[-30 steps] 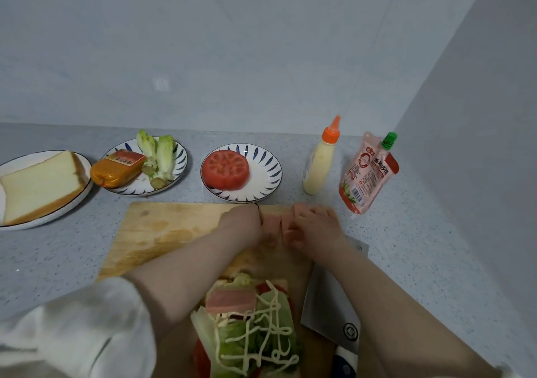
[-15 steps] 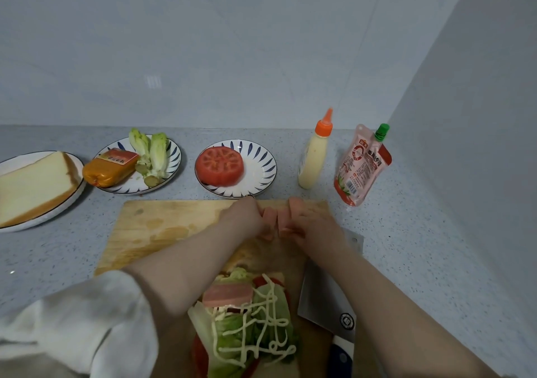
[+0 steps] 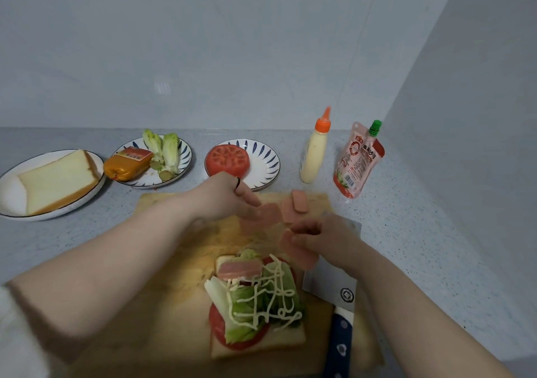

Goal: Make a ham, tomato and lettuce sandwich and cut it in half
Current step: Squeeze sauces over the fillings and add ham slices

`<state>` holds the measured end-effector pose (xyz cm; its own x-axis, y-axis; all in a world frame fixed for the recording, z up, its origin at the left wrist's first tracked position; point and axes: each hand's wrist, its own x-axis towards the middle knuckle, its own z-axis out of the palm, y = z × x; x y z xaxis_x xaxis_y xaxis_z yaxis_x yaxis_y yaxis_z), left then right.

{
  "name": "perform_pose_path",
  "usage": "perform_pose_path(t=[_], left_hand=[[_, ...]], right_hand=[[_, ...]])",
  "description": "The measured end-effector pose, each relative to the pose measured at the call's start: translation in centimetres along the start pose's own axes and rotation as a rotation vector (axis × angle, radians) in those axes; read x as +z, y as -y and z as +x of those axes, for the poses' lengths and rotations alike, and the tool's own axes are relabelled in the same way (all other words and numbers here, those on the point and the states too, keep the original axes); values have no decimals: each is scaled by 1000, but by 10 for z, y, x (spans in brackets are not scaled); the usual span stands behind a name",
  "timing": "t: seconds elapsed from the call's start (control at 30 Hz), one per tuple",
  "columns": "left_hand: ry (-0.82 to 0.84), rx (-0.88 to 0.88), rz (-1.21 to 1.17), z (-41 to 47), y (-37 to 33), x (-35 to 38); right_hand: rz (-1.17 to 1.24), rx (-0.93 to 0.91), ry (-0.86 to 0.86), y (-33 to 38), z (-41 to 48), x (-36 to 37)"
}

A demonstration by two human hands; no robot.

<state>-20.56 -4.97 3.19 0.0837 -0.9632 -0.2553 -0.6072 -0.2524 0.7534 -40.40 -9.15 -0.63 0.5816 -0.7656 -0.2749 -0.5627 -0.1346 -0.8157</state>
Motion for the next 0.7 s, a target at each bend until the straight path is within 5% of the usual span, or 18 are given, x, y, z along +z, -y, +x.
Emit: perform_pose_path(t=[0.33,0.7], left_hand=[[200,-3,280,-53,18,23],[84,43,448,-55,33,45]], right_hand=[[87,165,-114,3,-16,28],[-50,86,-388,-6,-20,64]])
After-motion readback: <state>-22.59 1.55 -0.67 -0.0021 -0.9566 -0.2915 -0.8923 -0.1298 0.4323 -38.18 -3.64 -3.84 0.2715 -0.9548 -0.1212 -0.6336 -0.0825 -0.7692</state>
